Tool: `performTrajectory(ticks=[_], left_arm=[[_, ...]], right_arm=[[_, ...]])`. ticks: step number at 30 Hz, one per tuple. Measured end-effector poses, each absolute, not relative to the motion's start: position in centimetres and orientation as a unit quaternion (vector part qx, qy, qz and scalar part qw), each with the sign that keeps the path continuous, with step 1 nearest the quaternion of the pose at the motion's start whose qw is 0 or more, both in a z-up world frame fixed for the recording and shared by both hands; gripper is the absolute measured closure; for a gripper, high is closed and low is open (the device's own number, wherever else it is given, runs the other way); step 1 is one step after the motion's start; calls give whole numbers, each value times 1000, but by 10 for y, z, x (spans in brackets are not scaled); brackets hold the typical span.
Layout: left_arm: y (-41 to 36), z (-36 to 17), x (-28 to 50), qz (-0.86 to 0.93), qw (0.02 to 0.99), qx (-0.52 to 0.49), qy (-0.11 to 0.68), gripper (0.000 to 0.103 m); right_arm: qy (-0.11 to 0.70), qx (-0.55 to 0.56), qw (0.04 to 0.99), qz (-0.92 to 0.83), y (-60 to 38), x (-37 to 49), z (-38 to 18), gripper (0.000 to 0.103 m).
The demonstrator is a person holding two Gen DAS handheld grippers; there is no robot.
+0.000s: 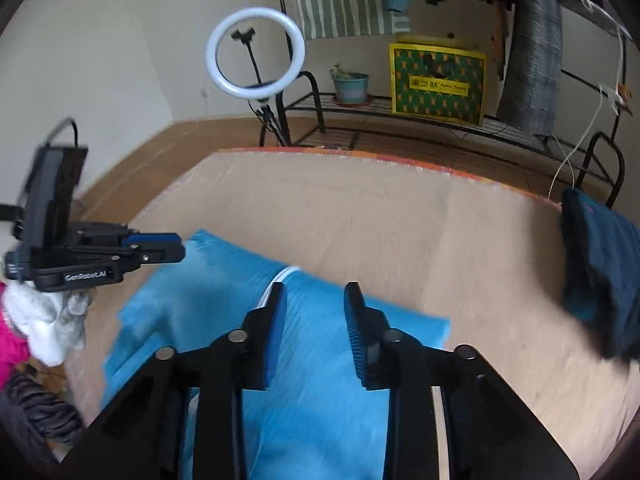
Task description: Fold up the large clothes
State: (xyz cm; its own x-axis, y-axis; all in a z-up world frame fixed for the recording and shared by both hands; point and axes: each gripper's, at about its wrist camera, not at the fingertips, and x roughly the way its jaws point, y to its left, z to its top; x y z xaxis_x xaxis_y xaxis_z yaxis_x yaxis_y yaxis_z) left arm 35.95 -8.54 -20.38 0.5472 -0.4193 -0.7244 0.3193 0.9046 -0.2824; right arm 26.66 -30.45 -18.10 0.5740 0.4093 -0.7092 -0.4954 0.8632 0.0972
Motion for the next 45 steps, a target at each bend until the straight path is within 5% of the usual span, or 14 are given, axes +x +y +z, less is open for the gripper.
performTrajectory(ticks=[11,25,32,45], left_arm=[[-87,-264,384,-209,870,-26,446,87],[-22,-257,337,-170,875,-51,451,87],[-32,-274,323,-164,881,18,444,87],[-27,-255,266,-179,874,-2,451,87]], right_arm=[[467,-111,838,261,-288,295,-252,75],[464,-27,843,271,-356,263,-218,75],[485,-84,830,263,-351,234,-253,75],[514,-94,813,258,-368,163,-239,76]])
